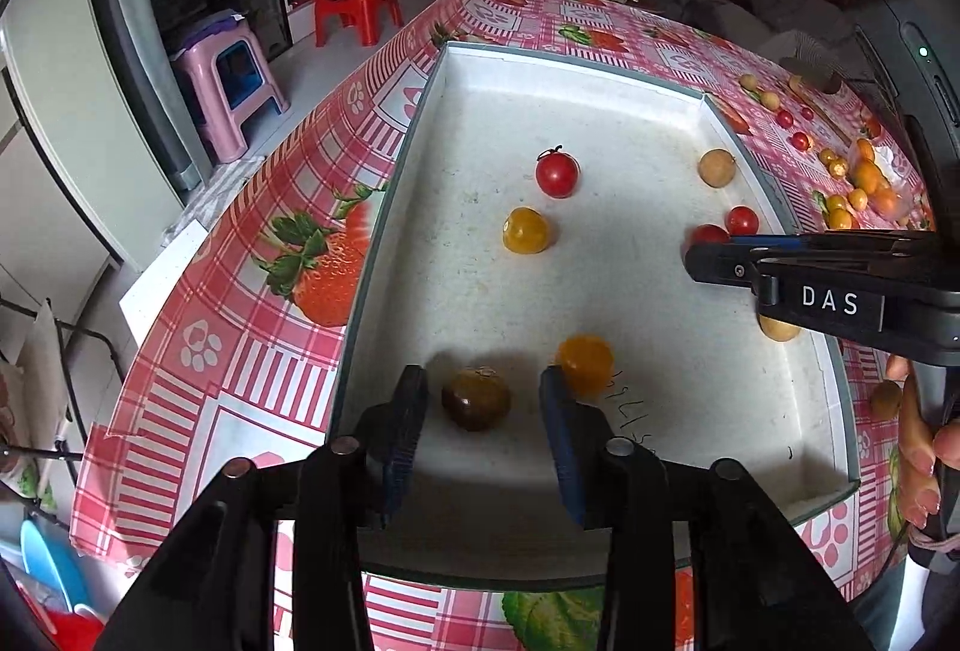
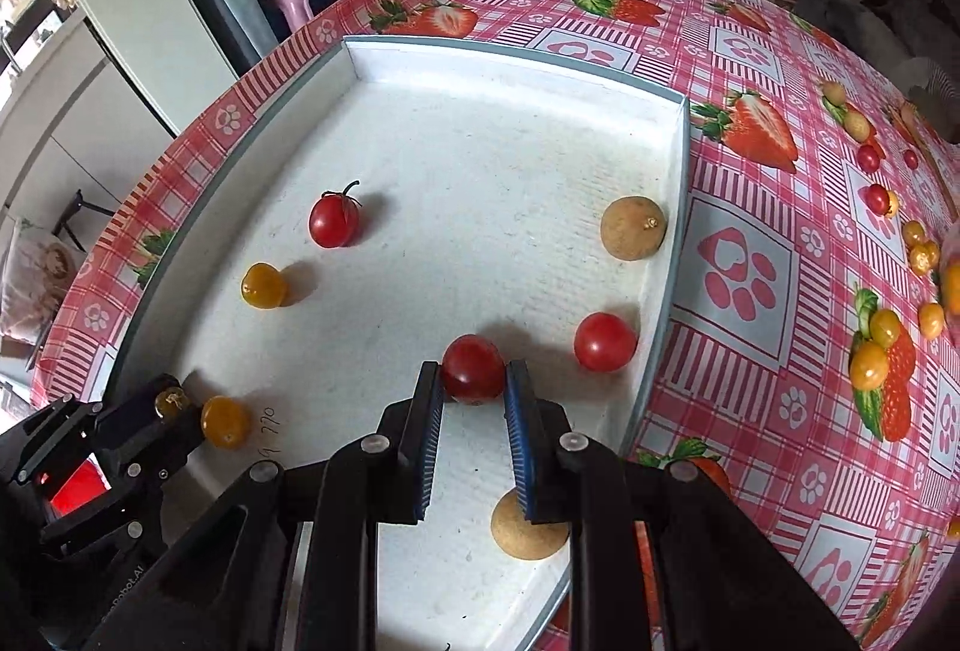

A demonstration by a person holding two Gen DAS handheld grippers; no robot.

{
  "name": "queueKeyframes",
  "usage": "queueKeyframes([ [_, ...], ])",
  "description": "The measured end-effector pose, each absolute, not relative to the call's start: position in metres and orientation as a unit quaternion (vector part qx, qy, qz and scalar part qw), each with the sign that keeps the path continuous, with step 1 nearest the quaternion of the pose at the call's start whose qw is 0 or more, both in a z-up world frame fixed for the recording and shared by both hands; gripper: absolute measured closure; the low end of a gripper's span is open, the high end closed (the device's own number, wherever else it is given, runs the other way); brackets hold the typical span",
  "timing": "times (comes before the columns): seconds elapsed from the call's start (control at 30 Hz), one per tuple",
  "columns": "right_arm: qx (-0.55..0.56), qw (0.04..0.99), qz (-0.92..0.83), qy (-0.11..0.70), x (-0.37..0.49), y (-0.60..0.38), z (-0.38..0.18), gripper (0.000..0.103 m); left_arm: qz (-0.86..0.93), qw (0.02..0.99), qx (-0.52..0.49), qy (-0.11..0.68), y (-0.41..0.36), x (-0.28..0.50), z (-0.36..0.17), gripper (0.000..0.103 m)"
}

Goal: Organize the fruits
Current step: 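Carry both fruits into the white tray and open both tools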

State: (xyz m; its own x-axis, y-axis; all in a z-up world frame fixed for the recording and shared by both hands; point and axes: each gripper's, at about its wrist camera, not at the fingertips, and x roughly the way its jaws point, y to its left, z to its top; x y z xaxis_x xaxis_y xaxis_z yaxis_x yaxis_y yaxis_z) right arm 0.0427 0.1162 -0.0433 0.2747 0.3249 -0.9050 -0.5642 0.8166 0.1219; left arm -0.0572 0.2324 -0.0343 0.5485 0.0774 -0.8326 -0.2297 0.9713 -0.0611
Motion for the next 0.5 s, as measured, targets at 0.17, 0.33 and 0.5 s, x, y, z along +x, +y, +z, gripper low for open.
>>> queueKeyframes([
  [0.17,-0.103,0.785,0.287,0.539,0.045,0.116,-0.042,0.054,0.094,0.879,-0.065,0.463,0.224,-0.055,-0.032,0.038],
  [0.33,-0.087,0.791,0.298,0.527,0.039,0.110,-0.028,0.033,0.092,0.878,-0.084,0.463,0.228,-0.059,-0.029,0.038],
  [0.5,-0.056,0.801,0.303,0.514,0.036,0.095,-0.009,0.023,0.091,0.881,-0.079,0.458,0.223,-0.063,-0.021,0.038],
])
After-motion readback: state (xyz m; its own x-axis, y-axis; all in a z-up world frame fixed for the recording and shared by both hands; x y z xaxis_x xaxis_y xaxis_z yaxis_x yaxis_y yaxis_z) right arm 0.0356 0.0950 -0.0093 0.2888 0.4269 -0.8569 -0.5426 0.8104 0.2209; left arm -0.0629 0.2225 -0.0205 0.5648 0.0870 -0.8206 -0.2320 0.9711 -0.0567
